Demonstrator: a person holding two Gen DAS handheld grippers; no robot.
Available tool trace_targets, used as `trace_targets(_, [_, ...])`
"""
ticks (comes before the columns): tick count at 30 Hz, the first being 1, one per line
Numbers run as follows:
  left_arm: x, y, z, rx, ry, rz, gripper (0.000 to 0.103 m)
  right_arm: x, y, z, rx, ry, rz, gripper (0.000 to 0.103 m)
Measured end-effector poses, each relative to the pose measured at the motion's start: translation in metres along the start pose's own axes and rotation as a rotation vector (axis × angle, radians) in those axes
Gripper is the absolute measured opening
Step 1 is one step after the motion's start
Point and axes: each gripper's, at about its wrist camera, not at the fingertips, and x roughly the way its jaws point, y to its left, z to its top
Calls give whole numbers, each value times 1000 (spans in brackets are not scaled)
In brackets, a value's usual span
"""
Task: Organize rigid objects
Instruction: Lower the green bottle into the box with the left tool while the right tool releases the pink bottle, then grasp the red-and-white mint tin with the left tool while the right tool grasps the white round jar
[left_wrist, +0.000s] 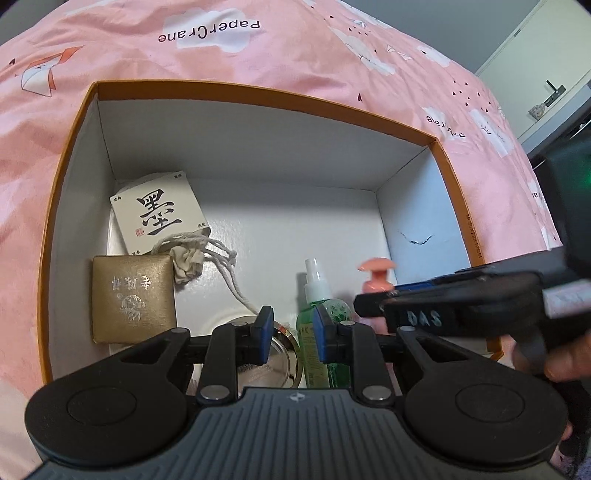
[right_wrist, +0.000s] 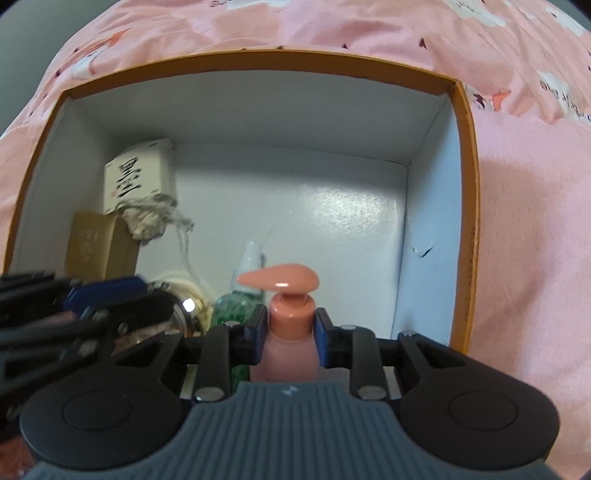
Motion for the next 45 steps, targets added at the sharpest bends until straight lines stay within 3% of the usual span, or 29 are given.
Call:
trace_targets(7, [1,-1,0,9,2,-6,25,25,-6,2,72,63,25,26])
trace_targets(11, [3,-3,-2,18,6,-8,25,16,-4,-2,70,36,22,27])
trace_targets(22, [-23,-21,-13,87,-12,-35,25,-21,-4,-16,54,-34,43,45])
trace_targets(23, [-27,-24,-15,92,-18,-40,25,-26,-4,-18,47,-48,48,46])
trace_targets(25, [-35,-28,-17,103,-34,-48,25,-39,-4,-26,33,-82,52,61])
trace_targets(33, [-65,-48,-31,158,-89,-43,25,-96,-10,-66,40,-254,44,62])
trace_targets(35, [-72,-53,-36,174,-104,-50,25,-110,-14,-79,66,-300,58,67])
trace_targets(37, [-79,-57,-43,193,-117,-70,25,-122,-15,-93,83,-353,61,73])
trace_targets(41, [-92,-63,-57,234,-146,-120,25,-137,-13,-121,100,-441,46,73])
trace_targets(45, [-93,-55,-72,227,-103,-169,28,-137,-21,-153,204,-508,42,75])
